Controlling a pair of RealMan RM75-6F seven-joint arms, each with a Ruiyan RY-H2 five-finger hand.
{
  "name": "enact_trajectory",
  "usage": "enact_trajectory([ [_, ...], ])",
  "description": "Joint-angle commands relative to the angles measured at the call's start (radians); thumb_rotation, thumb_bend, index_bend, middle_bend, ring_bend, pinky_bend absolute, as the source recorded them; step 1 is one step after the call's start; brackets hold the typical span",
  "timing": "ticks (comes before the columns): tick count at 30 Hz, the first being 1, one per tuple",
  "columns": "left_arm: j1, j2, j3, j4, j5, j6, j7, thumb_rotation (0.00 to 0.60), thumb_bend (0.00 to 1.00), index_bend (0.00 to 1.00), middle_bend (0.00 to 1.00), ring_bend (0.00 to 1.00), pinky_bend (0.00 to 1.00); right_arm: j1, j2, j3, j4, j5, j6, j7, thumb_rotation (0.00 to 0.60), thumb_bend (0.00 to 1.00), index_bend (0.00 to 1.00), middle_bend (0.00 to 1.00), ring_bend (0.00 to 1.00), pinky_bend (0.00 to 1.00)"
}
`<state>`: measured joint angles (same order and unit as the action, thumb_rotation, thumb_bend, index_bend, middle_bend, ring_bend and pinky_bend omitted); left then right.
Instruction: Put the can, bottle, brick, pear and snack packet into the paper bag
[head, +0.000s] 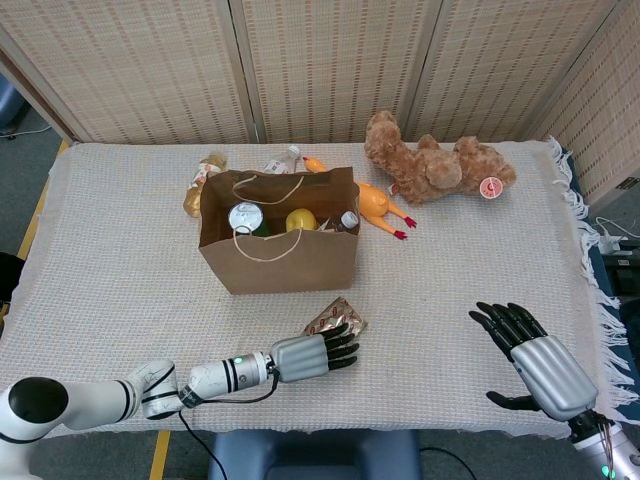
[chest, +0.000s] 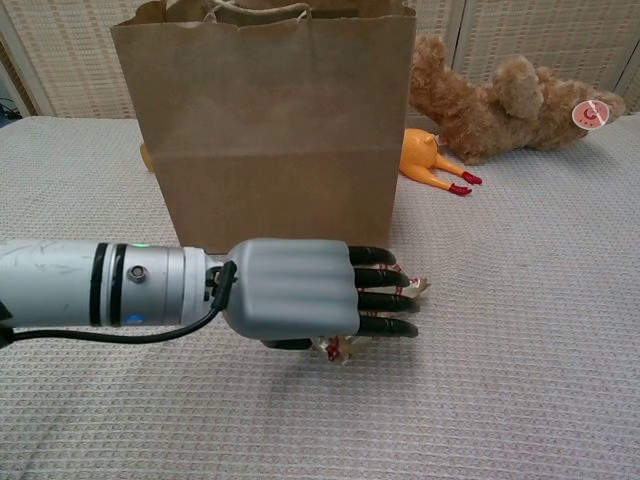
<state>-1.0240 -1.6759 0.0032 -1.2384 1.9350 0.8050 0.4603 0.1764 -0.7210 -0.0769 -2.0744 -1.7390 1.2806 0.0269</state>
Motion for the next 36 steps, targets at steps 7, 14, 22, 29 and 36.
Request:
enact_trajectory([
  [7,0.027,-0.025,0.006,0.003,-0.06,0.003,0.056,0.6,0.36,0.0,0.0,0.0,0.07,-0.004,-0.002,-0.003,-0.004,-0.013,0.004,-0.009,0.6,0.02,0.0,0.0,0.0,0.0],
  [14,0.042,-0.029,-0.034,-0.023,-0.178,-0.08,0.169,0.6,0.36,0.0,0.0,0.0,0.07,-0.006,-0.003,-0.002,-0.004,-0.013,0.008,-0.01,0.6,0.02,0.0,0.0,0.0,0.0],
  [22,0.057,-0.041,-0.023,-0.039,-0.235,-0.105,0.231,0.6,0.38,0.0,0.0,0.0,0.15,-0.007,-0.003,-0.002,-0.001,-0.019,0.016,0.0,0.6,0.02,0.0,0.0,0.0,0.0],
  [29,0.045,-0.029,0.013,-0.047,-0.216,-0.093,0.181,0.6,0.57,0.47,0.52,0.47,0.68,-0.01,-0.004,-0.002,0.0,-0.022,0.019,-0.001,0.6,0.02,0.0,0.0,0.0,0.0],
  [36,0.047,0.009,0.03,-0.07,-0.227,-0.087,0.138,0.6,0.68,0.66,0.73,0.69,0.85,-0.01,-0.007,-0.003,-0.002,-0.021,0.017,-0.01,0.6,0.02,0.0,0.0,0.0,0.0],
])
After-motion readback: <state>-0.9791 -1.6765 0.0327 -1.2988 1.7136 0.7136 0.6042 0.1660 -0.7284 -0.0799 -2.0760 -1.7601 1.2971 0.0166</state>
